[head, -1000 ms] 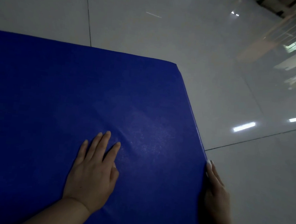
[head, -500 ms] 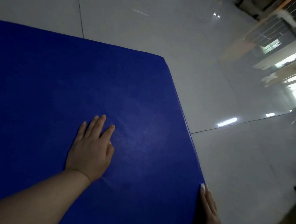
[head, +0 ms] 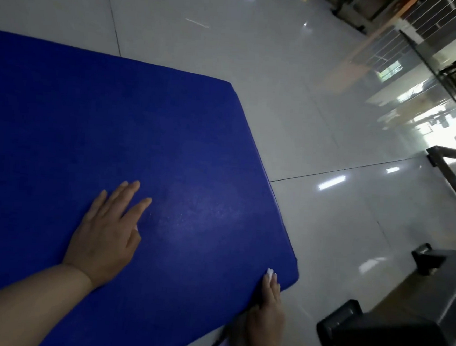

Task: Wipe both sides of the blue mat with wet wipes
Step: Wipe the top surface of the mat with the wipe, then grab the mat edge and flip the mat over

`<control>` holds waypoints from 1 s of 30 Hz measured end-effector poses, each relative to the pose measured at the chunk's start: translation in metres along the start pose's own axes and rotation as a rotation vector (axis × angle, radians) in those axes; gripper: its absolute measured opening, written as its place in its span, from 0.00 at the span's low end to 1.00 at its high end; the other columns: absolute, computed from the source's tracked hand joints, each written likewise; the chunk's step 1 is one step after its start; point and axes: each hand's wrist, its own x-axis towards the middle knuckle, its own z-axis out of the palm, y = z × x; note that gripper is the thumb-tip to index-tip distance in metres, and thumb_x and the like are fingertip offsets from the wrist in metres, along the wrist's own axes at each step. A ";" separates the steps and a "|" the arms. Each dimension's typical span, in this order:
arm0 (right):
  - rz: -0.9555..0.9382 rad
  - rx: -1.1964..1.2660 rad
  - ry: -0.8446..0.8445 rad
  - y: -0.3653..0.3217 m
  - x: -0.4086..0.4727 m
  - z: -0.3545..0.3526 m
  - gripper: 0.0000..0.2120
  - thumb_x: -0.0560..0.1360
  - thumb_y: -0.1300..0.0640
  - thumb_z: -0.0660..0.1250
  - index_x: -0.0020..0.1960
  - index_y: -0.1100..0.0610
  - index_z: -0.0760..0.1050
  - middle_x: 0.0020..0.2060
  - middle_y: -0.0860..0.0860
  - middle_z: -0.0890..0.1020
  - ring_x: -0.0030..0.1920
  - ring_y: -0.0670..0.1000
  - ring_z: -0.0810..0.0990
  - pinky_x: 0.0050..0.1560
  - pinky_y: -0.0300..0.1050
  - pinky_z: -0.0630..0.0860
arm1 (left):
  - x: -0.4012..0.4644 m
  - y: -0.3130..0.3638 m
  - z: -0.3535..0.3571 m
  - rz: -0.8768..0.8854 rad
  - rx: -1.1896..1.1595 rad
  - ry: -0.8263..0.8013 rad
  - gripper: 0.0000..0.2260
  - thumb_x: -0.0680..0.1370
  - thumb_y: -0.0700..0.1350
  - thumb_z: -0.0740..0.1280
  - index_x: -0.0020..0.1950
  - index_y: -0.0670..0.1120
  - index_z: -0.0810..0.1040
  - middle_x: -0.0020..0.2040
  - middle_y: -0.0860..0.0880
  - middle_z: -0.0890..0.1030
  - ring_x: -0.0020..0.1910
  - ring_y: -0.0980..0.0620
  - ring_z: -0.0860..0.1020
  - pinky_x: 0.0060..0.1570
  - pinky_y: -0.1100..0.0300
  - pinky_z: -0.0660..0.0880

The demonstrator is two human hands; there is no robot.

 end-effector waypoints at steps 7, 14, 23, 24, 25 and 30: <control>0.007 -0.076 -0.251 -0.036 -0.028 -0.028 0.19 0.81 0.62 0.53 0.71 0.57 0.67 0.68 0.49 0.72 0.62 0.47 0.73 0.56 0.29 0.67 | -0.062 0.015 -0.047 0.056 0.136 -0.048 0.20 0.74 0.43 0.59 0.63 0.41 0.78 0.69 0.39 0.72 0.69 0.45 0.65 0.72 0.55 0.46; -0.030 -0.138 -0.397 -0.102 -0.057 -0.063 0.17 0.79 0.66 0.55 0.65 0.59 0.74 0.64 0.56 0.75 0.61 0.55 0.75 0.59 0.46 0.72 | -0.097 0.031 -0.127 0.002 0.256 -0.203 0.29 0.76 0.43 0.68 0.76 0.46 0.64 0.78 0.43 0.57 0.77 0.46 0.58 0.74 0.54 0.44; -0.236 -0.173 -0.376 -0.176 -0.113 -0.128 0.18 0.80 0.62 0.56 0.67 0.55 0.73 0.60 0.55 0.78 0.55 0.54 0.79 0.51 0.45 0.76 | -0.111 0.070 -0.234 -0.069 0.254 -0.210 0.26 0.82 0.42 0.52 0.80 0.49 0.50 0.80 0.48 0.45 0.78 0.51 0.45 0.75 0.57 0.40; -0.255 -0.169 -0.369 -0.182 -0.121 -0.136 0.18 0.79 0.63 0.56 0.67 0.55 0.73 0.59 0.55 0.79 0.52 0.54 0.79 0.49 0.45 0.76 | -0.113 0.075 -0.244 -0.082 0.255 -0.218 0.26 0.82 0.41 0.52 0.80 0.49 0.50 0.80 0.48 0.45 0.78 0.51 0.45 0.75 0.57 0.41; -0.278 -0.160 -0.365 -0.188 -0.129 -0.144 0.18 0.79 0.63 0.56 0.66 0.55 0.74 0.58 0.55 0.79 0.49 0.53 0.79 0.46 0.45 0.76 | -0.116 0.080 -0.254 -0.086 0.253 -0.212 0.26 0.82 0.41 0.53 0.79 0.49 0.51 0.80 0.48 0.46 0.78 0.50 0.46 0.75 0.57 0.42; -0.345 -0.035 -0.352 -0.213 -0.173 -0.183 0.20 0.78 0.67 0.56 0.68 0.54 0.72 0.59 0.54 0.79 0.34 0.48 0.73 0.34 0.39 0.69 | -0.147 0.105 -0.308 -0.066 0.279 -0.167 0.26 0.81 0.39 0.52 0.79 0.49 0.52 0.80 0.47 0.47 0.78 0.50 0.47 0.74 0.57 0.42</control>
